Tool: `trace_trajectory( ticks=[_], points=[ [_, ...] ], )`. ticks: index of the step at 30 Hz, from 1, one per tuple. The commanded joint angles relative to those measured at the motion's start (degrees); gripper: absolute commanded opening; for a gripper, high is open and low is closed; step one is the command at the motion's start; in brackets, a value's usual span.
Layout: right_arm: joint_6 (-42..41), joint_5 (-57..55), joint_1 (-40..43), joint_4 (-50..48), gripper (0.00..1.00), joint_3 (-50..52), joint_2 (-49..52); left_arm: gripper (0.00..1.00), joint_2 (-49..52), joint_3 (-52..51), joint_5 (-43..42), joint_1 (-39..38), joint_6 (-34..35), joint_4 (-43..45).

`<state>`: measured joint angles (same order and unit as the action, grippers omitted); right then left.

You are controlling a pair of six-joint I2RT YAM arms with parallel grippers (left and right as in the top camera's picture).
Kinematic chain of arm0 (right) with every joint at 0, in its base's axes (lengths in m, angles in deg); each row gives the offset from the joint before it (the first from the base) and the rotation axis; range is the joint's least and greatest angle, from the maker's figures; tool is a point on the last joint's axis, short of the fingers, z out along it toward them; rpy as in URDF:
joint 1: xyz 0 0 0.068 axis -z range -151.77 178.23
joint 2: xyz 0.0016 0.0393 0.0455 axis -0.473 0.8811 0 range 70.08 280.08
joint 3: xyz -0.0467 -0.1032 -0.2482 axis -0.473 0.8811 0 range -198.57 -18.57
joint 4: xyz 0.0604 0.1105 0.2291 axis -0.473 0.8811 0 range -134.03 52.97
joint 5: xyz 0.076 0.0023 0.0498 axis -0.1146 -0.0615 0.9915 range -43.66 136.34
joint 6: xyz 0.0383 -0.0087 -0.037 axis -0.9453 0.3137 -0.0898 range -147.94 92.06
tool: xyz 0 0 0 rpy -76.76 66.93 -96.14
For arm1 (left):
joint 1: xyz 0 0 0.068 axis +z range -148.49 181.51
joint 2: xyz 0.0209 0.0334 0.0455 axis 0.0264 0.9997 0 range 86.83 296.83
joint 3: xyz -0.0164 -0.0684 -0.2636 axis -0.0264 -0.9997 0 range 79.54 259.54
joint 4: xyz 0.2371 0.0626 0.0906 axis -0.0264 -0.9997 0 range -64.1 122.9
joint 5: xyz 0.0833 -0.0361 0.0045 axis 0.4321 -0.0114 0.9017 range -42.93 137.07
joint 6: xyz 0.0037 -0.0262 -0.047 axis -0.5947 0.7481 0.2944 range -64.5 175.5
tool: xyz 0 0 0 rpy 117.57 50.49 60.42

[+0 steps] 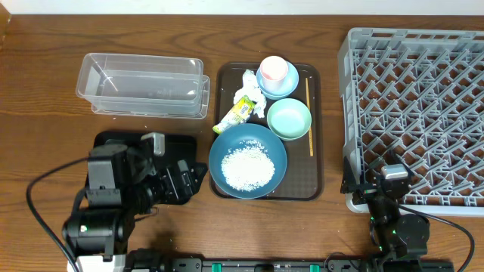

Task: Sort waste into correct bins and load items into the dishwasher rack
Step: 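Move the left gripper over the blue rice bowl rim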

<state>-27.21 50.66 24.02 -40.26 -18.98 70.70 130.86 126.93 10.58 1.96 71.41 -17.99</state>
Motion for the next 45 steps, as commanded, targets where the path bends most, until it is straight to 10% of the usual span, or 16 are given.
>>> trace_trajectory(
  ticks=[1,10,20,36,45],
  points=[
    [0.76,0.22,-0.59,0.24,0.99,0.09,-0.24,0.97,0.76,2.34,-2.67,-0.79,-4.20,0.87],
    [0.76,0.22,-0.59,0.24,0.99,0.09,-0.24,0.96,1.09,2.34,-3.48,-7.23,-4.09,3.19],
    [0.76,0.22,-0.59,0.24,0.99,0.09,-0.24,0.97,10.08,8.02,22.73,-27.26,7.41,-1.86],
    [0.76,0.22,-0.59,0.24,0.99,0.09,-0.24,0.97,29.24,15.08,26.45,-40.13,25.05,6.67],
    [0.76,0.22,-0.59,0.24,0.99,0.09,-0.24,0.97,36.87,15.08,30.25,-45.75,17.14,12.55]
  ],
)
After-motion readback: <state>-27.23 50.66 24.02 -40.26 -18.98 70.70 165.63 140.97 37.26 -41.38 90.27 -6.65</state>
